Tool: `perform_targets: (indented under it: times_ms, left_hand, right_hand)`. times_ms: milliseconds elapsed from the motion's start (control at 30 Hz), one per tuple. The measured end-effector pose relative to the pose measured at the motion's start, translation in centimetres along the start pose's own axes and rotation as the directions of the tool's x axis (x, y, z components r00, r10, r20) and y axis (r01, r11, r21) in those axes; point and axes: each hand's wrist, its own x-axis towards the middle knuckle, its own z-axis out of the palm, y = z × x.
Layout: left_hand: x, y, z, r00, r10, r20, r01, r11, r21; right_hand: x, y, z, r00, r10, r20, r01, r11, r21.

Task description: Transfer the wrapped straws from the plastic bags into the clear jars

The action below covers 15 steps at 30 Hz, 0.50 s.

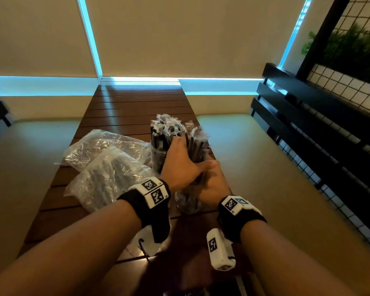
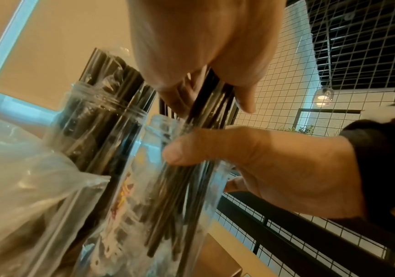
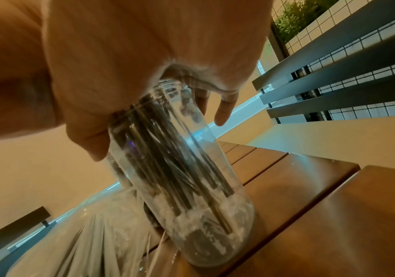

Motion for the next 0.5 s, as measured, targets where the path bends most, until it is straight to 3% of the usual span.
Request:
perform_targets:
  times_ms: [100, 333, 400, 500]
  left_hand:
    - [0.3, -0.3, -0.8, 0.999, 0.017, -0.044, -0.02, 0.997, -0.07]
    - [0.5, 1.5, -1.4, 0.989, 0.12, -0.086, -0.116, 0.992, 0.045]
    - [0.7, 1.9, -1.5, 0.968, 0.205, -0.143, -0.181, 0.97, 0.164]
    - [1.3, 1.7, -2.0, 0.894, 0.371, -0.251, -0.235, 0.865, 0.443]
  right_hand:
    - [0.2, 0.4, 0.1, 1.0, -0.001, 0.01, 0.001, 1.0, 0.0]
    - [1.5, 0.6, 0.6, 0.999, -0.004, 0.053, 0.01, 0.994, -0.112]
    - [0.7, -0.5, -0.2, 1.0, -0.016, 0.019, 0.019, 0.99, -0.136]
    - [-0.1, -1.3, -0.9, 0.999, 0.03, 0.029, -0.026, 0.993, -0.111]
